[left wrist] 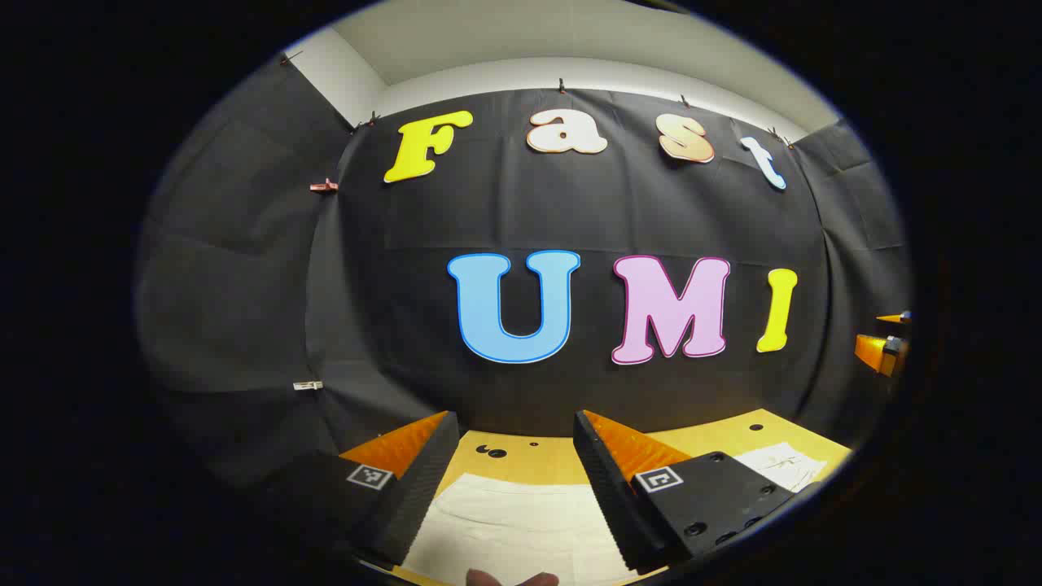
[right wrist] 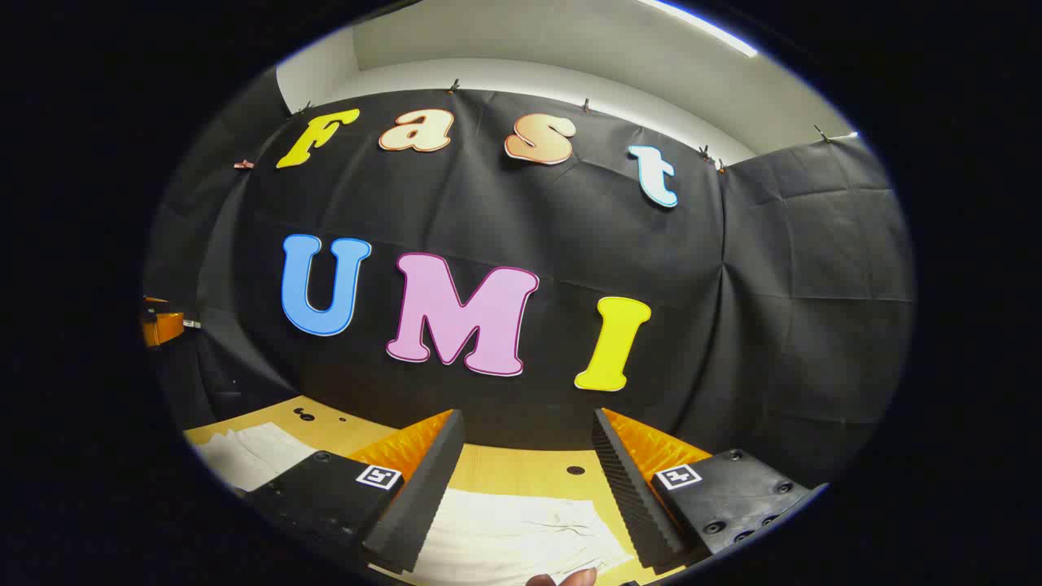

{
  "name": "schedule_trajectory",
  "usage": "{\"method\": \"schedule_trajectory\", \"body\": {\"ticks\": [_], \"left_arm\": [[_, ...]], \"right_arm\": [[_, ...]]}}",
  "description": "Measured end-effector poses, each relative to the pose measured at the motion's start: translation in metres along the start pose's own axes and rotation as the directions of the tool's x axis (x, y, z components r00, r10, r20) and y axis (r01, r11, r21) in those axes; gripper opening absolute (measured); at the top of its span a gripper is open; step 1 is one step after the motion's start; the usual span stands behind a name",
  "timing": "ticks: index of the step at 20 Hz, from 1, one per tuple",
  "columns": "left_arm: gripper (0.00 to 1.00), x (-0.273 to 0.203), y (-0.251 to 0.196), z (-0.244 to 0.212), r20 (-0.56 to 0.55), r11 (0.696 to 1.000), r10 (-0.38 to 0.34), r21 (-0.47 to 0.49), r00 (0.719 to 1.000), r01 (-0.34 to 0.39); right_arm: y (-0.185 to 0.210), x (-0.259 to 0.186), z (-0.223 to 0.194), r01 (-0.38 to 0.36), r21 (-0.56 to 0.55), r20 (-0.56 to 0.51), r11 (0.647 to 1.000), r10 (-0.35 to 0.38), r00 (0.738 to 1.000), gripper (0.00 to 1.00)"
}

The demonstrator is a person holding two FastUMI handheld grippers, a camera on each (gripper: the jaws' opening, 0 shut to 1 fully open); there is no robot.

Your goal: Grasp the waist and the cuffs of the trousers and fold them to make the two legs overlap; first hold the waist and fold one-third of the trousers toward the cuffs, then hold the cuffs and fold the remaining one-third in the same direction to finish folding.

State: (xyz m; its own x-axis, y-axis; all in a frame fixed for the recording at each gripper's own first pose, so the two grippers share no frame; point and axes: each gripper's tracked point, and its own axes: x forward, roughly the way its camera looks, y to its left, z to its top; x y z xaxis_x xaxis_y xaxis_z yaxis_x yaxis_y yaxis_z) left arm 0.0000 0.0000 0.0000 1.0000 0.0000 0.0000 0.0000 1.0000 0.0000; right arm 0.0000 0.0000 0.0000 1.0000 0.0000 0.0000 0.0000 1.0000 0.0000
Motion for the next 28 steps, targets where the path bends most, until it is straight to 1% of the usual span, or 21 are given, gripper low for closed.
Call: {"method": "schedule_trajectory", "body": {"ticks": [8,15,17,19,20,22,23,24,25,26,27,28], "left_arm": [[0.92,0.0,0.001,-0.011,-0.026,1.0,0.002,0.011,1.0,-0.002],[0.93,-0.007,0.009,-0.015,-0.024,0.999,0.0,0.036,1.0,0.001],[0.92,-0.009,0.017,-0.02,-0.026,0.997,-0.007,0.083,1.0,0.009],[0.92,-0.011,0.032,-0.031,-0.036,0.986,-0.021,0.164,0.999,0.027],[0.93,-0.013,0.039,-0.043,-0.049,0.976,-0.035,0.214,0.998,0.045],[0.92,-0.018,0.055,-0.071,-0.098,0.94,-0.067,0.328,0.993,0.095],[0.92,-0.021,0.063,-0.088,-0.131,0.916,-0.089,0.379,0.987,0.133],[0.92,-0.024,0.071,-0.106,-0.172,0.885,-0.11,0.431,0.979,0.175],[0.92,-0.029,0.078,-0.127,-0.221,0.846,-0.132,0.483,0.966,0.226],[0.92,-0.036,0.087,-0.151,-0.281,0.799,-0.153,0.53,0.948,0.286],[0.92,-0.044,0.094,-0.179,-0.357,0.743,-0.173,0.565,0.918,0.36],[0.92,-0.055,0.101,-0.208,-0.443,0.684,-0.192,0.579,0.876,0.443]], "right_arm": [[0.001,0.001,-0.005,-0.008,-0.015,-0.012,1.0,0.008,1.0,0.97],[0.001,-0.004,-0.006,-0.009,-0.035,-0.01,0.999,0.008,1.0,0.97],[0.0,-0.005,-0.007,-0.012,-0.072,-0.008,0.997,0.011,1.0,0.97],[-0.006,-0.007,-0.011,-0.02,-0.141,-0.008,0.99,0.019,1.0,0.97],[-0.008,-0.008,-0.016,-0.027,-0.187,-0.014,0.982,0.025,1.0,0.97],[-0.016,-0.014,-0.036,-0.044,-0.281,-0.038,0.959,0.035,0.999,0.97],[-0.019,-0.016,-0.048,-0.056,-0.318,-0.061,0.947,0.038,0.997,0.97],[-0.022,-0.02,-0.063,-0.074,-0.348,-0.09,0.935,0.045,0.995,0.97],[-0.024,-0.023,-0.08,-0.095,-0.38,-0.126,0.92,0.051,0.991,0.97],[-0.029,-0.028,-0.096,-0.113,-0.409,-0.157,0.905,0.053,0.986,0.97],[-0.034,-0.033,-0.113,-0.134,-0.434,-0.189,0.891,0.055,0.981,0.97],[-0.035,-0.039,-0.126,-0.161,-0.445,-0.221,0.881,0.066,0.973,0.97]]}}
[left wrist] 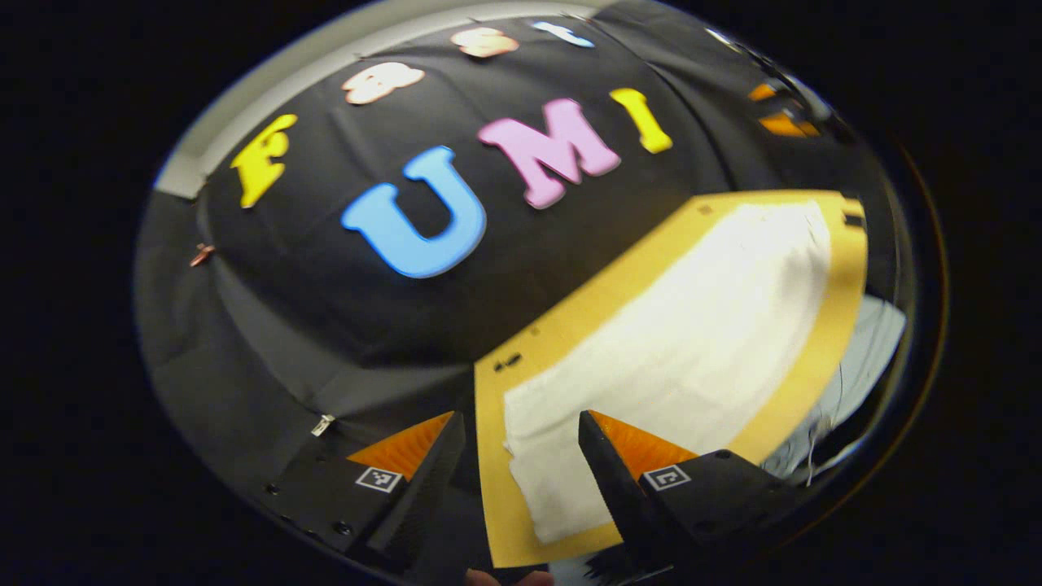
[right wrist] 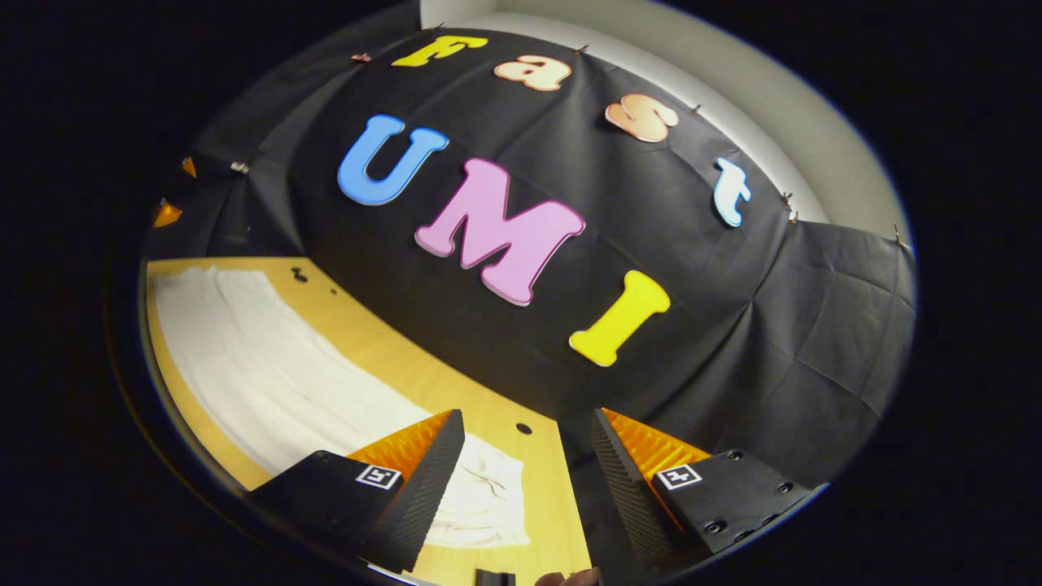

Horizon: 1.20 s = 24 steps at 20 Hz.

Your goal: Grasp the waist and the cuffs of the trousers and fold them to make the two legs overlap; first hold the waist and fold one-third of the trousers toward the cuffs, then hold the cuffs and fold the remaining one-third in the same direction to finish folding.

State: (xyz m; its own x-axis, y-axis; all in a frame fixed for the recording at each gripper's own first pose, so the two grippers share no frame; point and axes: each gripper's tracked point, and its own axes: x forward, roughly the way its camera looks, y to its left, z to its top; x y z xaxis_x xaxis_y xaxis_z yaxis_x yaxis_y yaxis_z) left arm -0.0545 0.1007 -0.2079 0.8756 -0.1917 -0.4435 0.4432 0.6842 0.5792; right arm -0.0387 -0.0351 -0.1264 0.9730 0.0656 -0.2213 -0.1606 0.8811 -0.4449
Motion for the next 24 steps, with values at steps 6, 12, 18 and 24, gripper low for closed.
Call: {"method": "schedule_trajectory", "body": {"ticks": [6,12,18,24], "left_arm": [[0.91,0.026,-0.038,-0.115,-0.217,0.895,-0.213,0.349,0.953,0.279],[0.91,0.042,-0.051,-0.183,-0.418,0.765,-0.314,0.42,0.852,0.488],[0.89,0.072,-0.047,-0.185,-0.441,0.675,-0.304,0.526,0.844,0.518],[0.87,0.115,-0.032,-0.176,-0.425,0.585,-0.241,0.654,0.873,0.48]], "right_arm": [[0.01,-0.01,-0.055,-0.024,-0.01,-0.1,1.0,0.023,0.995,0.97],[-0.002,-0.027,-0.071,-0.001,-0.018,-0.136,1.0,-0.001,0.991,0.97],[-0.007,-0.033,-0.089,0.023,-0.028,-0.177,0.999,-0.028,0.984,0.97],[-0.015,-0.028,-0.122,0.005,-0.104,-0.233,0.995,-0.029,0.972,0.97]]}}
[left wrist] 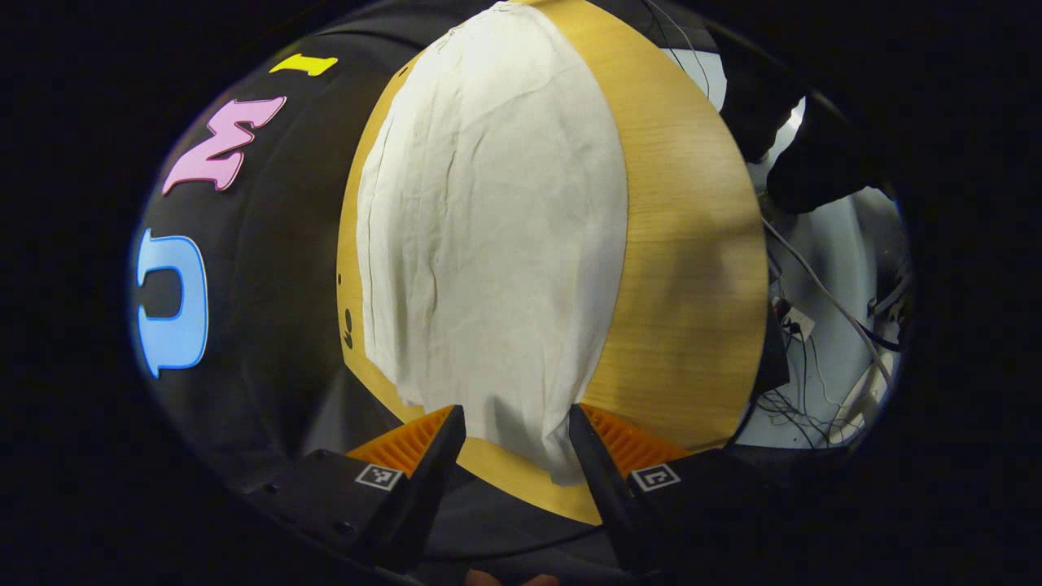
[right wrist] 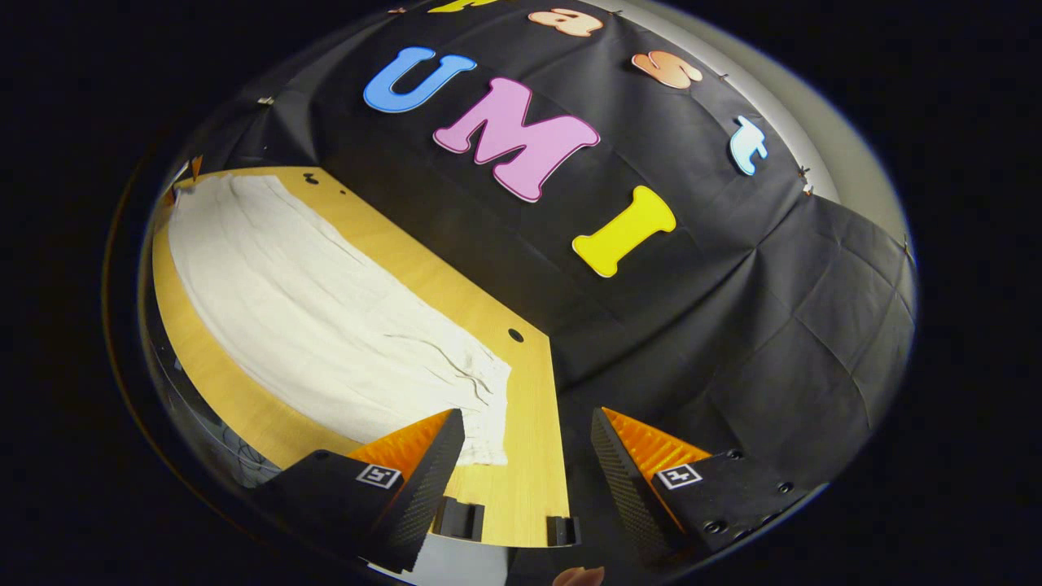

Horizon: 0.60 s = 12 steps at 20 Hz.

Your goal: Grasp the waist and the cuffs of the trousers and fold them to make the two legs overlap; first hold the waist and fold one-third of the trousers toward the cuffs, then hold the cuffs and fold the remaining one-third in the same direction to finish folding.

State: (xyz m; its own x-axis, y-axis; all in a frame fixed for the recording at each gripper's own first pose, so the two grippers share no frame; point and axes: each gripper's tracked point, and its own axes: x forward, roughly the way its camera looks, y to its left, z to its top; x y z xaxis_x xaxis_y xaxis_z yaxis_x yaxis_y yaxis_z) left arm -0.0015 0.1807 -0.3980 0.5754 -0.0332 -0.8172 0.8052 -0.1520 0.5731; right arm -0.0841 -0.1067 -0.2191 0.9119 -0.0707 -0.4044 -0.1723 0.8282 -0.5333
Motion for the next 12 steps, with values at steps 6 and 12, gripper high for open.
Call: {"method": "schedule_trajectory", "body": {"ticks": [6,12], "left_arm": [[0.55,0.021,0.003,-0.002,-0.02,0.999,-0.043,-0.01,0.999,0.043],[0.06,0.025,0.001,0.001,-0.026,0.991,-0.079,-0.111,0.997,0.075]], "right_arm": [[-0.004,0.024,-0.031,-0.074,-0.181,-0.02,0.981,0.072,0.997,0.97],[0.021,0.063,-0.067,-0.218,-0.552,-0.027,0.805,0.245,0.969,0.97]]}}
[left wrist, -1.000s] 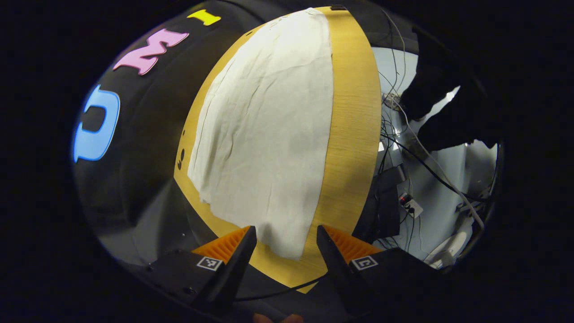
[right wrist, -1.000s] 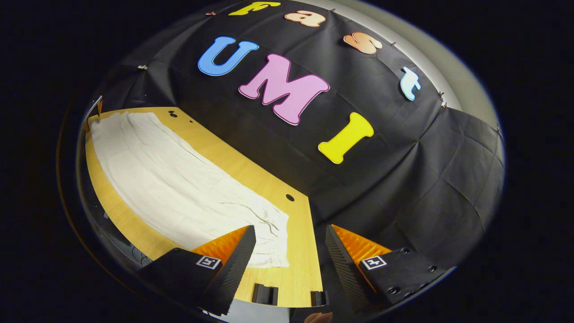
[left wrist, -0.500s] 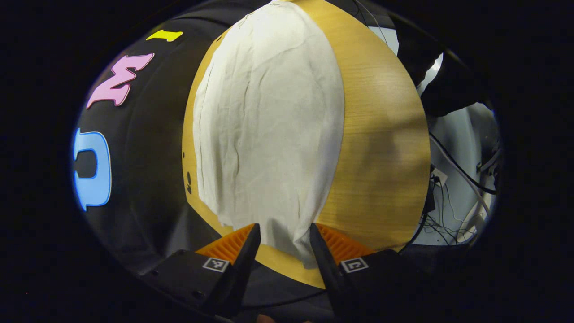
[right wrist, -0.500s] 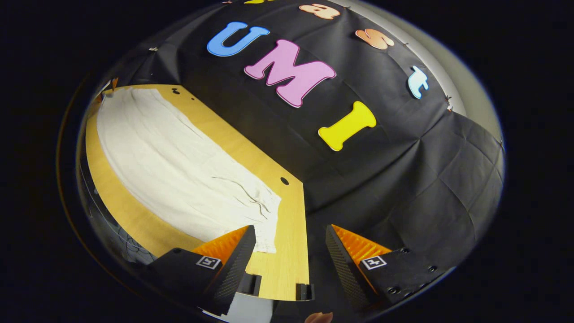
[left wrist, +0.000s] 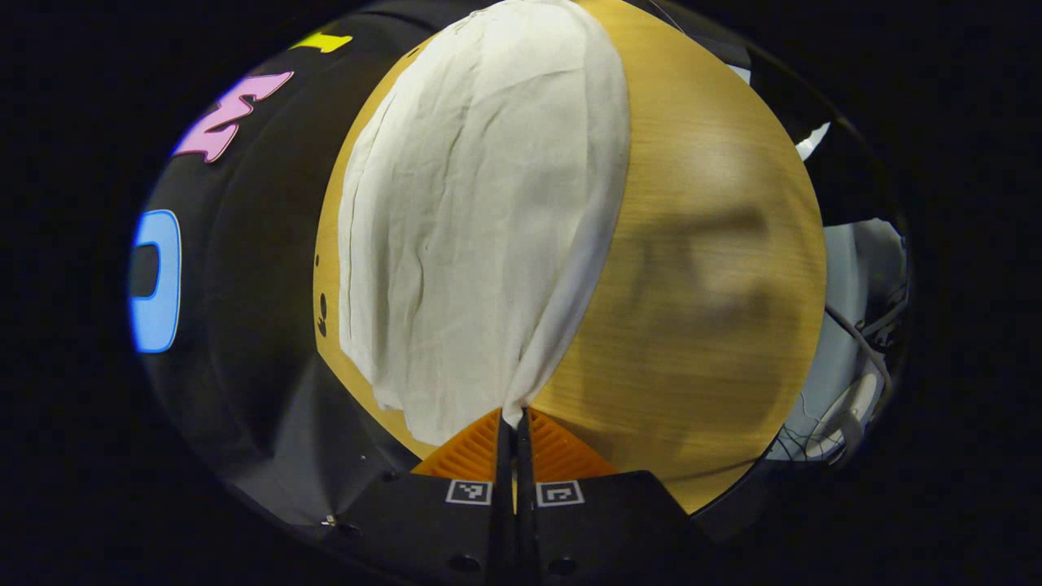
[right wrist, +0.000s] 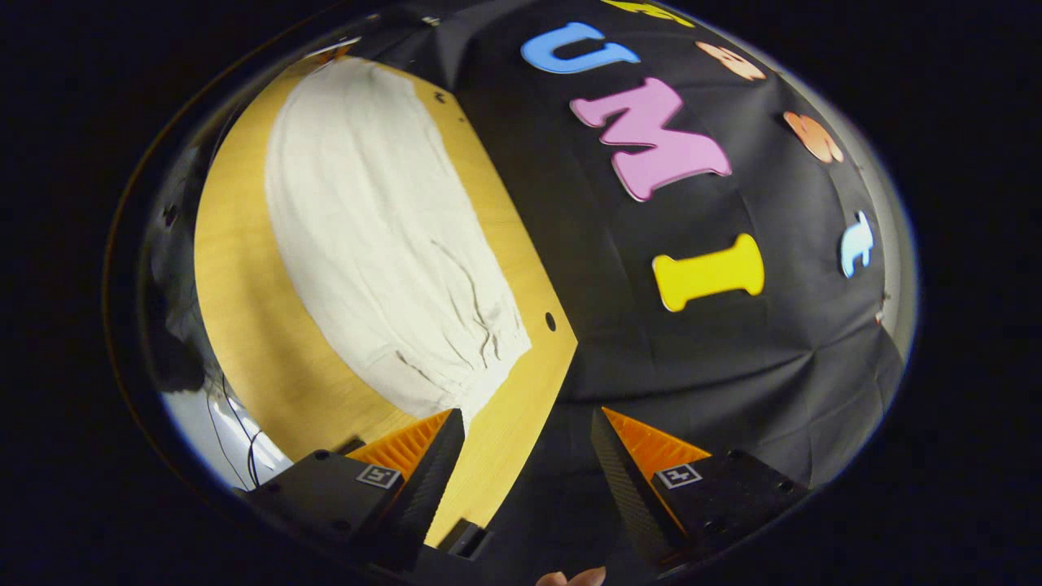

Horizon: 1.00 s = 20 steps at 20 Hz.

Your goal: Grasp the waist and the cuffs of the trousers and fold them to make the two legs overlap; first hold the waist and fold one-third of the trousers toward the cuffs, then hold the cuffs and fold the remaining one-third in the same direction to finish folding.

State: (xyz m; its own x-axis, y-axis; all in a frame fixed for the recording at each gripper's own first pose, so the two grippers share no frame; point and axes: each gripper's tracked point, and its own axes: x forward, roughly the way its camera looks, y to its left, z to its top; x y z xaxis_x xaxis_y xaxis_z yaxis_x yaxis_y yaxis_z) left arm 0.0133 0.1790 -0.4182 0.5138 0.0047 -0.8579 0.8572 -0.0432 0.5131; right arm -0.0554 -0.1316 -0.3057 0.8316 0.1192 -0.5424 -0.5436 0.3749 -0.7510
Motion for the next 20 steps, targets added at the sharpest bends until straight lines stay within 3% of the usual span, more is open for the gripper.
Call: {"method": "schedule_trajectory", "body": {"ticks": [6,10,14,17,19,20], "left_arm": [[0.05,-0.001,-0.001,0.0,-0.017,0.999,-0.014,-0.04,1.0,0.013],[0.05,-0.001,-0.001,0.0,-0.027,0.999,-0.012,-0.046,1.0,0.01],[0.05,-0.001,-0.001,0.001,-0.03,0.999,-0.011,-0.047,0.999,0.01],[0.05,-0.003,-0.002,0.004,-0.037,0.999,-0.028,-0.034,0.999,0.027],[0.05,-0.002,-0.003,0.004,-0.043,0.999,-0.029,-0.041,0.999,0.027],[0.05,-0.002,-0.002,0.003,-0.047,0.999,-0.026,-0.043,0.999,0.024]], "right_arm": [[0.058,0.034,-0.015,-0.166,-0.239,0.047,0.957,0.182,0.982,0.97],[0.058,0.072,-0.049,-0.166,-0.312,-0.011,0.936,0.171,0.985,0.97],[0.052,0.117,-0.041,-0.144,-0.37,0.046,0.918,0.173,0.984,0.99],[0.06,0.127,-0.046,-0.131,-0.419,0.065,0.899,0.174,0.983,0.79],[0.072,0.124,-0.058,-0.197,-0.367,0.018,0.909,0.219,0.976,0.66],[0.079,0.122,-0.064,-0.235,-0.326,-0.013,0.915,0.245,0.97,0.53]]}}
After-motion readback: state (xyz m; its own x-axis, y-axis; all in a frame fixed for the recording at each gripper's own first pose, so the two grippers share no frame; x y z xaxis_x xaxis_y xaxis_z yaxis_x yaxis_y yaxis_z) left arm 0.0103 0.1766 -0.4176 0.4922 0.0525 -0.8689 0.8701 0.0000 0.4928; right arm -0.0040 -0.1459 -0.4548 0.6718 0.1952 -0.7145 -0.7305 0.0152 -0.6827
